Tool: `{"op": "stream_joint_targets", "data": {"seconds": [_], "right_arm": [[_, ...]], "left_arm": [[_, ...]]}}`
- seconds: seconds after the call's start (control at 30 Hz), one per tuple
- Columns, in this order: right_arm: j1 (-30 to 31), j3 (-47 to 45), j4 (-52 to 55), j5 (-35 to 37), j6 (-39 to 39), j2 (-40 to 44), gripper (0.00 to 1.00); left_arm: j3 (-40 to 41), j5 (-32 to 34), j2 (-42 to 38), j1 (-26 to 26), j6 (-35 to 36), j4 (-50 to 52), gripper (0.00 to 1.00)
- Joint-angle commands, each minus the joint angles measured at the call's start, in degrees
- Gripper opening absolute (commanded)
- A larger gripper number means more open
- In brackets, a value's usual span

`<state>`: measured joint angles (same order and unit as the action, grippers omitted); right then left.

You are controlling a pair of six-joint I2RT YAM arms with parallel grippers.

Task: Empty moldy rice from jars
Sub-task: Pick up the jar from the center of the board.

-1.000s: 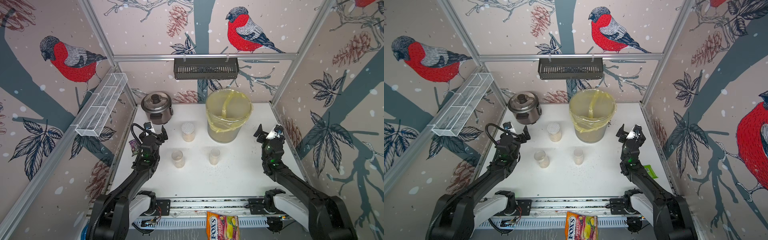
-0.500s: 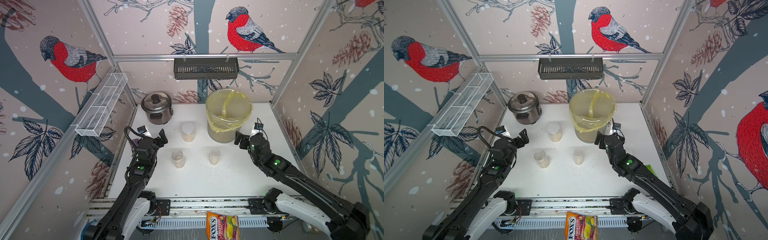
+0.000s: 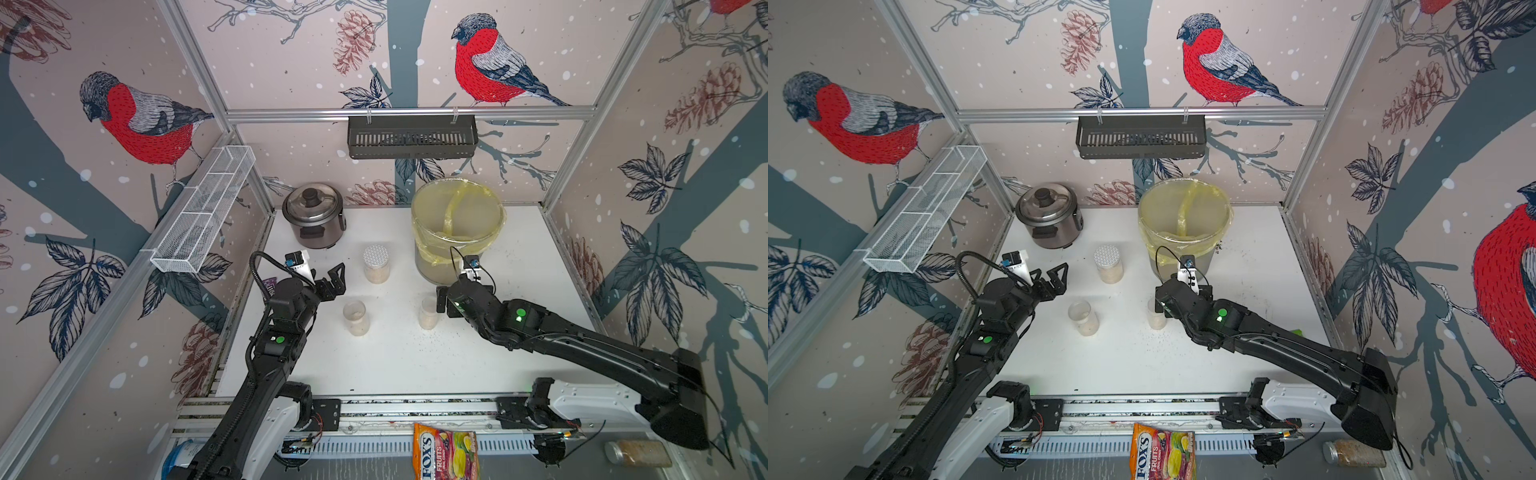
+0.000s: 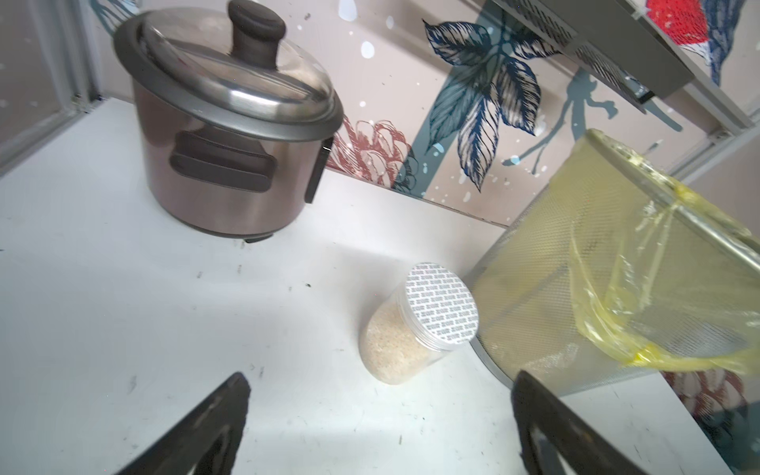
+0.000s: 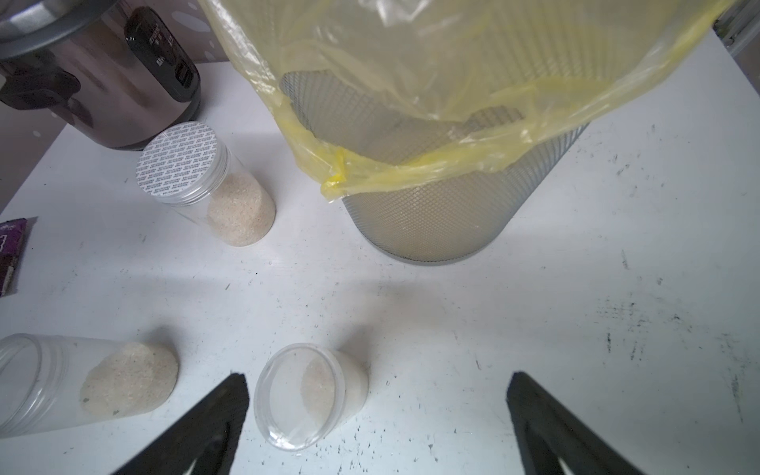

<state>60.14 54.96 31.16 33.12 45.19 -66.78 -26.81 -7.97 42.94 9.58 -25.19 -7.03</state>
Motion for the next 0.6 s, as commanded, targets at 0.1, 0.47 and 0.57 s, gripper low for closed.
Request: {"op": "stream_joint_targets", "data": {"seconds": [0.1,0.47,0.57], "right_arm": [[1.8,3.3,4.5,-3.5,3.3,-3.8,1.0],[2.6,8.1,8.2,-7.8,6.1,-14.3,0.99],[2.5,8.9,7.8,-8.8,5.9,-15.9,1.0]], "left_arm": [[0.7,-8.7,1.3,1.3,-1.0,-5.5,0.98],[-0.1,-1.7,3.0,9.5,1.3,-4.2,0.98],[0.8,-1.1,2.5,9.5,1.3,-4.6,0.98]]}}
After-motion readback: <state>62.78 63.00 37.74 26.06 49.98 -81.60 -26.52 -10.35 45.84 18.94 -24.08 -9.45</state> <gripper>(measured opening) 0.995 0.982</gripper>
